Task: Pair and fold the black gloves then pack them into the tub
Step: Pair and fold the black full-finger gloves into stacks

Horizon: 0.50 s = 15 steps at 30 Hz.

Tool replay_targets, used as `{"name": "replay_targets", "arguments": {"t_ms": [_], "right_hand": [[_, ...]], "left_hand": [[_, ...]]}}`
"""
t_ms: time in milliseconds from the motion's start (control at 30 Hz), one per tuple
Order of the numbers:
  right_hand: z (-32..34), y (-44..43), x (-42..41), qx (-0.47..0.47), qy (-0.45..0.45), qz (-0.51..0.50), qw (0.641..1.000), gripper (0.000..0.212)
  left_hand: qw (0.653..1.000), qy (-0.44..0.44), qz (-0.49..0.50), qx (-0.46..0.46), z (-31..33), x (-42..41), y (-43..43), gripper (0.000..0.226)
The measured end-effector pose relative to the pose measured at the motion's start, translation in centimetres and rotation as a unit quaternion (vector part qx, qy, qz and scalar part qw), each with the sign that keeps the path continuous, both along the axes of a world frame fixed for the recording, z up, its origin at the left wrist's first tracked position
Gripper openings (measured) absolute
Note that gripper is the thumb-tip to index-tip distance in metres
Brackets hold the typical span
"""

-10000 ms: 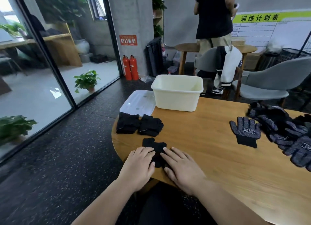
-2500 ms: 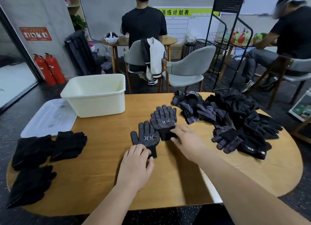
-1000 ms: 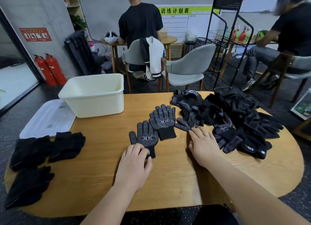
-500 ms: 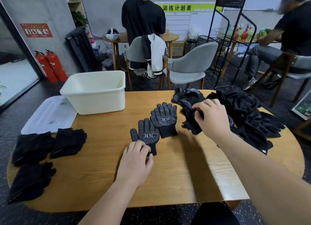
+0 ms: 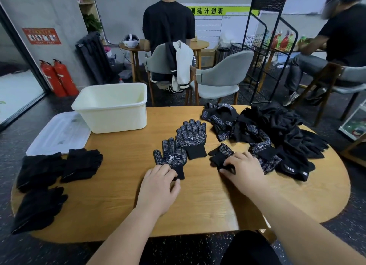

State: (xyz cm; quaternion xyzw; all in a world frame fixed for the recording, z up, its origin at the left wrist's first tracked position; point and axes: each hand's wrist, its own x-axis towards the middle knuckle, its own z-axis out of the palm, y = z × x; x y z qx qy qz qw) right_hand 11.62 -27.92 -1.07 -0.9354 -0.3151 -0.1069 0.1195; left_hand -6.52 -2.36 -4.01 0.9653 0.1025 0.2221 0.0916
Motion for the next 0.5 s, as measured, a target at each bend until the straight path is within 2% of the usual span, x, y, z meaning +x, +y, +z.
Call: {"name": "replay_targets", "arguments": {"t_ms": [133,200,333,500], "right_hand": [[0.7,0.6,-0.7,0.054,-0.033,-0.01,0.998,0.004],[1.5,0.5,-0.5,0.043,-0.014,-0.002,0.999,0.006],[2.2,0.6,-0.7,-0.056,0.042,-0.004,0.998,0.033],[1.5,0.9,-2.1,-0.035,0.014,-0.063,0.997,0.014]], "left_hand": [[1.0,0.001,-0.002,-0.009,0.3,-0.3,-0.2,0.03],[1.0,0.006,-0.012,-0.014,0.6,-0.6,-0.5,0.03],[0.999,0.016,-0.049,-0.016,0.9,-1.9,-1.5,0.029],[0.995,-0.002,-0.095,-0.032,0.8,-4.3,-3.6,0.024]]}}
